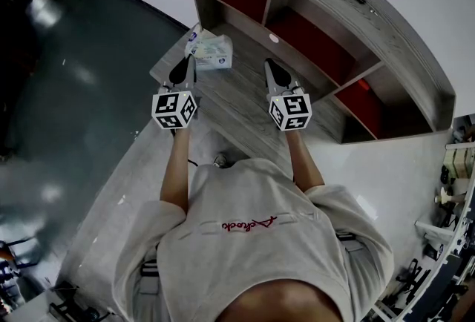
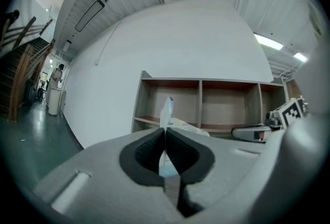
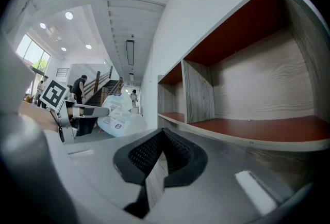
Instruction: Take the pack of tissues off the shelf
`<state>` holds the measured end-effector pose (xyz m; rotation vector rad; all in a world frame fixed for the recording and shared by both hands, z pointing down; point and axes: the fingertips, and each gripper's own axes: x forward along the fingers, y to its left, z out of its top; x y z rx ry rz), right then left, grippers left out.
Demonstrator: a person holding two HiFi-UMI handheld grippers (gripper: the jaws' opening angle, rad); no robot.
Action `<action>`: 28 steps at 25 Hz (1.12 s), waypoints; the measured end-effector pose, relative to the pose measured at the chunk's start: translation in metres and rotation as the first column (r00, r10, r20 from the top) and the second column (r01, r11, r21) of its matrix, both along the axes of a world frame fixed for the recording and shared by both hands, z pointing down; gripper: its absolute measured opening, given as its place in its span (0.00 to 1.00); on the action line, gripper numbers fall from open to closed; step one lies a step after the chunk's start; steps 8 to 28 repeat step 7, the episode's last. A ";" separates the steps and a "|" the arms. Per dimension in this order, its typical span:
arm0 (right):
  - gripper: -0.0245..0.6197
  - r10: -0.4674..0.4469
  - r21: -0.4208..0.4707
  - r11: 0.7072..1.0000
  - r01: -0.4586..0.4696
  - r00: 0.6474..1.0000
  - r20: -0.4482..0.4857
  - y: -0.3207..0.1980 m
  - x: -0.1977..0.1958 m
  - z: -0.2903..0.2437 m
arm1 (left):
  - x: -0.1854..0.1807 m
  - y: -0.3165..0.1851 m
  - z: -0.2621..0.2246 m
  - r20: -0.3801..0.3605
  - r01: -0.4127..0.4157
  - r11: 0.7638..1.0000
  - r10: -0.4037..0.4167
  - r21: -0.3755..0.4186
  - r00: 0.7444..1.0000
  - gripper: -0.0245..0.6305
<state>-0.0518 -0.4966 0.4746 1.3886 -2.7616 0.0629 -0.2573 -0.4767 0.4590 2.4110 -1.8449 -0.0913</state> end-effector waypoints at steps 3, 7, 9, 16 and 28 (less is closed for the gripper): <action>0.05 0.003 -0.003 1.000 -0.003 1.000 -0.001 0.001 0.000 0.001 | 0.001 0.000 0.002 0.001 -0.004 1.000 0.004 -0.003 1.000 0.04; 0.05 0.002 0.000 1.000 -0.002 1.000 -0.001 0.003 -0.003 0.001 | 0.000 0.002 0.004 -0.002 -0.006 1.000 0.006 -0.008 1.000 0.04; 0.05 0.002 0.000 1.000 -0.002 1.000 -0.001 0.003 -0.003 0.001 | 0.000 0.002 0.004 -0.002 -0.006 1.000 0.006 -0.008 1.000 0.04; 0.05 0.002 0.000 1.000 -0.002 1.000 -0.001 0.003 -0.003 0.001 | 0.000 0.002 0.004 -0.002 -0.006 1.000 0.006 -0.008 1.000 0.04; 0.05 0.002 0.000 1.000 -0.002 1.000 -0.001 0.003 -0.003 0.001 | 0.000 0.002 0.004 -0.002 -0.006 1.000 0.006 -0.008 1.000 0.04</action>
